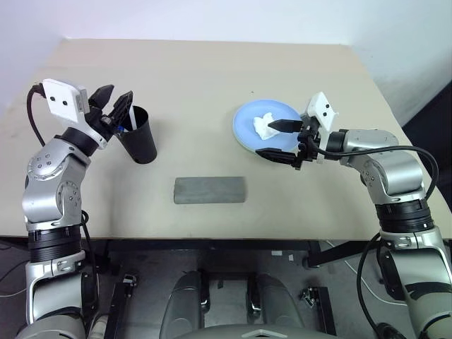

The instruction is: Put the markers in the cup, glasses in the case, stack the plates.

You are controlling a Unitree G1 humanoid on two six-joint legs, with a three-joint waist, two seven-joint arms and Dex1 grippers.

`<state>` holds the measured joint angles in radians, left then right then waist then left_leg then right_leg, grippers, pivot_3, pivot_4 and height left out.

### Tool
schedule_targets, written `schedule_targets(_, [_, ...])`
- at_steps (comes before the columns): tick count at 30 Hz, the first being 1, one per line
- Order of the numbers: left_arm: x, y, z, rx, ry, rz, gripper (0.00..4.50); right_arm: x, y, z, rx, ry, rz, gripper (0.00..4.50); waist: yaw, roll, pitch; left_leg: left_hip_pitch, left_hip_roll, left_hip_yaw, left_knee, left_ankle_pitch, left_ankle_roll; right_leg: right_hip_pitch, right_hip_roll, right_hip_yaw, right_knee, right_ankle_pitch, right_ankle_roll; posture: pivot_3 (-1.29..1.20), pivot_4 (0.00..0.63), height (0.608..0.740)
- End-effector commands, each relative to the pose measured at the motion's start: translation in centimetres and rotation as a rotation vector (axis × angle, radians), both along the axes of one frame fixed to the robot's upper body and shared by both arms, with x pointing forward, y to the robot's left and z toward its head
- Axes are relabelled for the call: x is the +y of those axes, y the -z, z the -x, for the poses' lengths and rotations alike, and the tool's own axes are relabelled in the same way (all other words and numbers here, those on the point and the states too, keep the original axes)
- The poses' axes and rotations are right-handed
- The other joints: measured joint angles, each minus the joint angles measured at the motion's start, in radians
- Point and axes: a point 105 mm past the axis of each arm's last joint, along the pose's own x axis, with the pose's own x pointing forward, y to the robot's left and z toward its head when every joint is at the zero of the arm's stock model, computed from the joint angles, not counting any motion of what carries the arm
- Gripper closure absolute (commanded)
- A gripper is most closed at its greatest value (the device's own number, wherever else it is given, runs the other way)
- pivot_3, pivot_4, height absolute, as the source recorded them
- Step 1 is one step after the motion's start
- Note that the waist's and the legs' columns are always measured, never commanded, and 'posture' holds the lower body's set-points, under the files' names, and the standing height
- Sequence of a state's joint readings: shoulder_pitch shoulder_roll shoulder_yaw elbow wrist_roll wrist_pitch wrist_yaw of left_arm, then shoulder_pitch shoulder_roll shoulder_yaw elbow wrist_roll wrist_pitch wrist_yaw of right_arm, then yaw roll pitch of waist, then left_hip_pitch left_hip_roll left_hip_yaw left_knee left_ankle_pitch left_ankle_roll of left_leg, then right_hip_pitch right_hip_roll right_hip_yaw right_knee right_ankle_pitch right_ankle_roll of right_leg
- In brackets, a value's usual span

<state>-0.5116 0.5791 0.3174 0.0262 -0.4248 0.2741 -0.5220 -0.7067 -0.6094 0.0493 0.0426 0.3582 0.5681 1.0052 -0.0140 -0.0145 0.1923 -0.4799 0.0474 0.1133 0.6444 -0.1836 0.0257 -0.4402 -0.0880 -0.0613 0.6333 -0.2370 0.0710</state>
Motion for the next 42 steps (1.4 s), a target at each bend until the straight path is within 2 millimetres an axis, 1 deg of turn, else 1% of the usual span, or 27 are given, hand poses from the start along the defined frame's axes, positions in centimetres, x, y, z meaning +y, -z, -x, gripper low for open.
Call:
schedule_targets(1, [-0.1,-1.7,1.0,-0.056,0.01,-0.035,0.73,0.1,-1.1,0.5,-0.054,-0.02,0.001,0.0,0.0,0.0,0.0,0.0,0.0,0.0,0.0,0.0,0.0,0.0,0.0,0.0,0.0,0.0,0.0,0.0,0.15,0.711])
schedule_targets(3, [0.0,-2.0,1.3,-0.068,0.015,-0.028,0.08,0.2,-1.0,0.5,-0.054,-0.021,0.001,0.0,0.001,0.0,0.0,0.0,0.0,0.0,0.0,0.0,0.0,0.0,0.0,0.0,0.0,0.0,0.0,0.0,0.15,0.711])
schedule_targets(4, [0.0,-2.1,1.4,-0.069,0.02,-0.026,0.03,0.2,-1.0,0.5,-0.052,-0.022,0.001,0.0,0.001,0.0,0.0,0.0,0.0,0.0,0.0,0.0,0.0,0.0,0.0,0.0,0.0,0.0,0.0,0.0,0.15,0.711])
schedule_targets(9, [-0.3,-1.7,2.7,-0.01,0.086,-0.035,0.03,0.4,-1.2,0.7,-0.039,-0.045,-0.016,0.0,-0.002,0.0,0.0,0.0,0.0,0.0,-0.001,0.0,0.0,-0.001,0.0,0.001,0.0,0.0,0.0,0.0,0.15,0.711])
schedule_targets(12, [-0.4,-1.0,4.8,0.054,0.195,-0.049,0.03,0.2,-0.9,0.5,-0.028,-0.046,-0.015,0.0,-0.006,0.0,0.0,0.0,0.0,0.001,-0.002,0.0,0.0,-0.002,0.0,0.002,0.0,0.0,0.0,0.0,0.15,0.711])
schedule_targets(16, [0.1,0.5,7.8,0.146,0.291,-0.113,0.03,0.3,-0.5,0.5,-0.005,-0.068,-0.027,0.0,-0.01,0.0,0.0,0.0,0.0,0.002,-0.004,0.0,0.0,-0.003,0.0,0.003,-0.001,0.0,-0.001,0.0,0.15,0.711])
schedule_targets(19, [1.4,0.9,8.9,0.196,0.27,-0.095,0.03,0.3,-0.4,0.2,-0.003,-0.066,-0.037,0.0,-0.006,0.0,0.0,0.001,0.0,0.003,-0.007,0.0,-0.001,-0.004,-0.001,0.004,-0.002,0.0,-0.002,0.0,0.15,0.711])
schedule_targets(21, [1.5,1.6,9.9,0.247,0.31,-0.102,0.03,0.3,-0.4,0.0,-0.001,-0.062,-0.054,0.0,-0.004,0.0,0.0,0.001,0.0,0.004,-0.012,0.0,-0.001,-0.008,-0.002,0.003,-0.005,0.002,-0.005,0.0,0.15,0.711])
schedule_targets(23, [1.8,2.5,10.5,0.278,0.314,-0.111,0.03,0.3,-0.4,0.3,0.005,-0.072,-0.076,0.0,-0.004,0.001,0.0,0.001,0.0,0.009,-0.015,0.0,-0.001,-0.01,-0.004,0.003,-0.005,0.002,-0.005,0.0,0.15,0.711])
schedule_targets(25, [2.2,3.1,10.9,0.298,0.318,-0.099,0.03,0.1,-0.3,0.7,0.022,-0.083,-0.092,0.0,-0.004,0.001,0.0,0.001,0.002,0.018,-0.018,0.0,-0.001,-0.013,-0.007,0.004,-0.004,0.002,-0.005,0.0,0.15,0.711])
schedule_targets(28, [2.2,4.2,11.2,0.305,0.328,-0.095,0.03,-0.7,-0.5,1.4,0.043,-0.11,-0.163,0.0,-0.003,0.001,0.0,0.0,0.003,0.023,-0.018,0.0,-0.001,-0.015,-0.008,0.004,-0.004,0.002,-0.005,0.0,0.15,0.711])
schedule_targets(30, [2.5,4.7,11.0,0.311,0.327,-0.092,0.03,-0.9,-0.6,1.6,0.069,-0.114,-0.189,0.0,-0.004,0.001,0.0,0.0,0.002,0.025,-0.018,0.0,-0.001,-0.015,-0.009,0.005,-0.005,0.002,-0.005,0.0,0.15,0.711])
schedule_targets(34, [2.1,5.9,10.2,0.321,0.341,-0.1,0.03,-1.8,-0.3,2.0,0.131,-0.111,-0.217,0.0,-0.003,0.001,-0.001,0.0,0.002,0.028,-0.018,0.0,-0.001,-0.016,-0.011,0.005,-0.005,0.003,-0.005,0.0,0.15,0.711])
schedule_targets(37, [1.4,6.0,9.8,0.31,0.357,-0.087,0.03,-2.2,-0.4,2.3,0.124,-0.101,-0.212,0.0,-0.002,0.0,-0.001,0.0,0.003,0.028,-0.018,0.0,-0.001,-0.016,-0.011,0.005,-0.005,0.003,-0.005,0.0,0.15,0.711])
schedule_targets(42, [1.3,6.2,9.5,0.322,0.369,-0.118,0.03,-1.9,-0.9,2.4,0.103,-0.095,-0.198,0.0,-0.006,0.0,-0.001,0.0,0.003,0.028,-0.018,0.0,-0.001,-0.017,-0.01,0.006,-0.004,0.003,-0.005,0.0,0.15,0.711])
